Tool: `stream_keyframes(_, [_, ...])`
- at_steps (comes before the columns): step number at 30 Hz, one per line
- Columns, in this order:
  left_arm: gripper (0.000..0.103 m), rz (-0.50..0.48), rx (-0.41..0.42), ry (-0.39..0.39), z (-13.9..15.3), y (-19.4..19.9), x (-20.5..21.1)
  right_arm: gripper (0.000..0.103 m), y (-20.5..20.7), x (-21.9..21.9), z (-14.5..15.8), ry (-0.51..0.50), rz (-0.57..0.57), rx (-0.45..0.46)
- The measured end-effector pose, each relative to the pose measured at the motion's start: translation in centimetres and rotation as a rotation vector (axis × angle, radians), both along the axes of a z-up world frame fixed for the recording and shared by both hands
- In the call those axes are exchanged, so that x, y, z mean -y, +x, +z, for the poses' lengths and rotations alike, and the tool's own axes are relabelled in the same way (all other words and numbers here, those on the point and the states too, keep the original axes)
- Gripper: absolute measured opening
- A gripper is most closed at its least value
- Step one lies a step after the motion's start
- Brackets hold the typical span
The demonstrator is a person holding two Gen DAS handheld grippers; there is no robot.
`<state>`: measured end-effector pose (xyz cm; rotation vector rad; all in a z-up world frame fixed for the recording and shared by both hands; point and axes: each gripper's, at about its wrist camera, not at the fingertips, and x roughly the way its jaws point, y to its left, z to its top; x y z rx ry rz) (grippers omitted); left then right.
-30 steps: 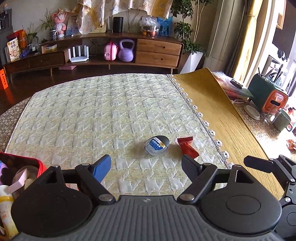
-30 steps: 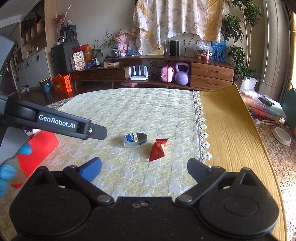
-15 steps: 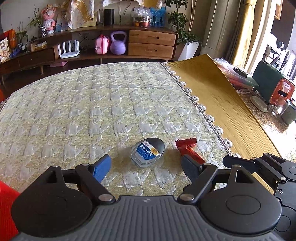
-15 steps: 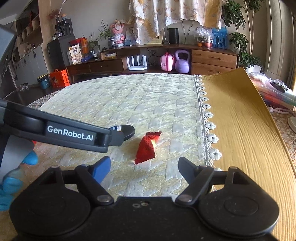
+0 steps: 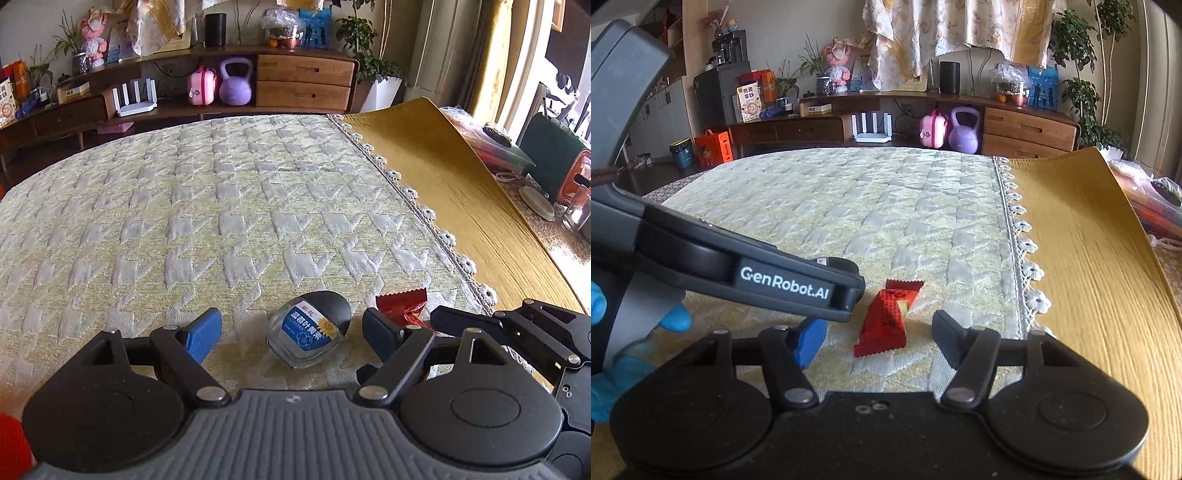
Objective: Organize rigid objects
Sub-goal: 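Grasp the round blue-labelled tin with the left tool while the right tool grasps the red packet, then lift and carry the round tin and red packet toward the red tin box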
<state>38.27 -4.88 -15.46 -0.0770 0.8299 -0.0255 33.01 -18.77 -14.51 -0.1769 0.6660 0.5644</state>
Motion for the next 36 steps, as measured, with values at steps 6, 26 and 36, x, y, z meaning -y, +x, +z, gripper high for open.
stream_keyframes(6, [0.072, -0.003, 0.020, 0.038, -0.2, 0.2, 0.5, 0.040, 0.1, 0.2, 0.0, -0.006, -0.014, 0.026])
stream_keyframes(26, [0.040, 0.004, 0.000, 0.057, 1.9, -2.7, 0.3, 0.023, -1.1, 1.1, 2.1, 0.064, -0.076, -0.007])
stream_keyframes(36, [0.040, 0.009, 0.037, 0.046, 6.7, -6.4, -1.1, 0.023, -4.0, 0.9, 5.9, 0.119, -0.069, -0.002])
